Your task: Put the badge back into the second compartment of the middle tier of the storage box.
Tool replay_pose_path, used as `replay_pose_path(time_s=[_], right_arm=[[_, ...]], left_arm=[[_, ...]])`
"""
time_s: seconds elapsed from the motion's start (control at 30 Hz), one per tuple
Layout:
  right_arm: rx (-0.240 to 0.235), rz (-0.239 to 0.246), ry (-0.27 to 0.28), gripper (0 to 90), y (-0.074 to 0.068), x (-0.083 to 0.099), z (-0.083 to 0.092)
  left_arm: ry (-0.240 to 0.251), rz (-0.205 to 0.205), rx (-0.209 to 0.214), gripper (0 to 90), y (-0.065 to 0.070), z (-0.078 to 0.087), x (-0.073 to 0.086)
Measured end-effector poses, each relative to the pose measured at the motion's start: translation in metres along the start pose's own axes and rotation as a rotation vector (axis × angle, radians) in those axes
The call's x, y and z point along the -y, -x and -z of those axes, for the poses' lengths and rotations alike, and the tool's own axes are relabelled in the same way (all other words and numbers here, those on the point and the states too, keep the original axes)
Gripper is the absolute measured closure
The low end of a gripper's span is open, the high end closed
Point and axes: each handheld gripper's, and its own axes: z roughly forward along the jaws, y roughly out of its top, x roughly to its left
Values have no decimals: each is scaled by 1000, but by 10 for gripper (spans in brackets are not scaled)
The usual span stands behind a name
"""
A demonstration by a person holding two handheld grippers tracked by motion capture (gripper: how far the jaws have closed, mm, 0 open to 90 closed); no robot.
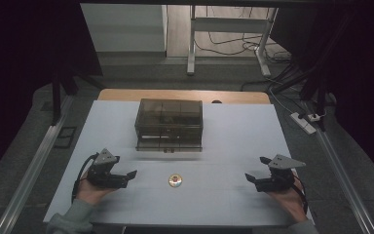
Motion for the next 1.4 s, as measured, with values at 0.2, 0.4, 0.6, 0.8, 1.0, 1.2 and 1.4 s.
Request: replay_pose_path(time_s=[0.2,0.4,0.6,0.8,1.0,1.2,1.4], right_arm=[[-10,4,6,118,-3,-3,0],[-23,1,9,118,-5,-3,1],[-28,5,10,121,-6,-4,-1],[-37,12,10,121,-8,-5,-2],[-34,16,3,123,-10,-6,-3],[-44,16,0,123,-11,-6,-5],[-41,16,-3,123,-12,-5,-3]], left_arm=[[10,-13,9,125,2,3,-6],[12,-37,28,124,5,1,-16],[7,-68,49,127,9,-1,-23],[7,-88,68,128,13,-2,-32],[-23,-138,102,128,23,-10,-41],[-37,-164,127,131,30,-18,-49],[-52,-191,145,132,36,-25,-56]])
